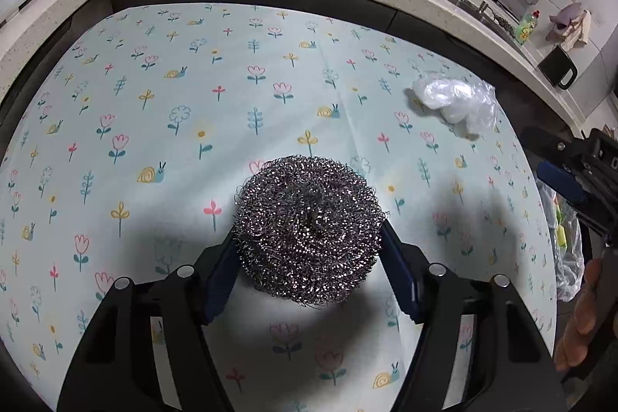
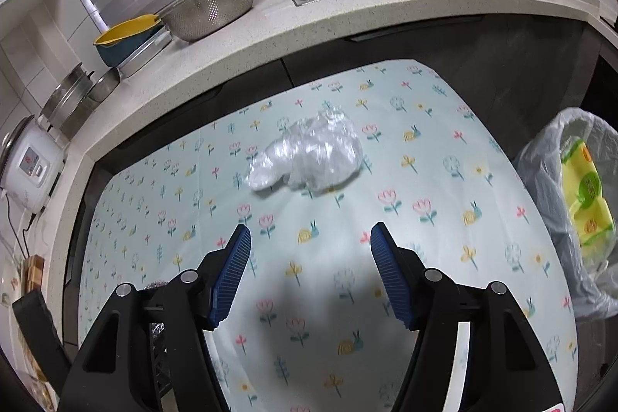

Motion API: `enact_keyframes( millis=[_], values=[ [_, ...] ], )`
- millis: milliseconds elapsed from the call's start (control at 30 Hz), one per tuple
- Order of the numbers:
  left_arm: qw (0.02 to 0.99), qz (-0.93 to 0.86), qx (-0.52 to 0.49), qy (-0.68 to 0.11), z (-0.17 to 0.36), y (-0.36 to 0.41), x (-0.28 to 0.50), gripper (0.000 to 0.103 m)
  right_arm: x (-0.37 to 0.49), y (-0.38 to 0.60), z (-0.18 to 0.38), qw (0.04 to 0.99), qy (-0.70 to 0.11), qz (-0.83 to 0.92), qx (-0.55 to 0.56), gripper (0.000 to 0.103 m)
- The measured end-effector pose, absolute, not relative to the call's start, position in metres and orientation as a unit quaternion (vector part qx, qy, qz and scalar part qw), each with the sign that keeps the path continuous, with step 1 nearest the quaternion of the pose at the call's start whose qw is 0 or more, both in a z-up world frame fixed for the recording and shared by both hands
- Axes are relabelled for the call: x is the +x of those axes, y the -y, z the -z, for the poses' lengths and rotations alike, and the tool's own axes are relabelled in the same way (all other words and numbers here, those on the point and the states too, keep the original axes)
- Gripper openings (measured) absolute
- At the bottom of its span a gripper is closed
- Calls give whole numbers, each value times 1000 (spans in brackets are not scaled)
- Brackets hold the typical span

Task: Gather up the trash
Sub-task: 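Grasp the steel wool scrubber with the left tool while the right tool grasps the plastic wrap, then carry the steel scrubber and plastic wrap over the bin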

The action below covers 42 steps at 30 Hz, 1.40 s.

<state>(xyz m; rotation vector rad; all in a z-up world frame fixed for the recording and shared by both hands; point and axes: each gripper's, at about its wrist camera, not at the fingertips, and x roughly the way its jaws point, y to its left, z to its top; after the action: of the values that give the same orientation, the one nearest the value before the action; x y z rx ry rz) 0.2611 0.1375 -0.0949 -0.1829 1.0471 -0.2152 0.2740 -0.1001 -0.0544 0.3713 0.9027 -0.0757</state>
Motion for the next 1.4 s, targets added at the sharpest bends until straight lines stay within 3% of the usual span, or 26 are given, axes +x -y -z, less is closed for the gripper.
enact_keyframes(
  millis=[567, 600, 667, 733, 967, 1400],
  values=[
    [866, 108, -100, -478, 79, -124, 309, 64, 345, 116, 92, 877, -443, 26, 186, 63],
    [866, 109, -98, -478, 80, -122, 310, 65, 347, 116, 95, 876, -444, 23, 188, 61],
    [866, 110, -97, -478, 81, -120, 312, 64, 348, 115, 99, 875, -443, 13, 193, 47],
    [866, 111, -95, -479, 81, -117, 312, 64, 349, 112, 101, 873, -452, 16, 184, 11],
    [871, 114, -87, -471, 67, -111, 305, 64, 332, 113, 82, 883, -429, 14, 190, 7],
    [892, 155, -74, -417, -10, -73, 265, 64, 266, 132, -17, 916, -355, 8, 186, 7]
  ],
)
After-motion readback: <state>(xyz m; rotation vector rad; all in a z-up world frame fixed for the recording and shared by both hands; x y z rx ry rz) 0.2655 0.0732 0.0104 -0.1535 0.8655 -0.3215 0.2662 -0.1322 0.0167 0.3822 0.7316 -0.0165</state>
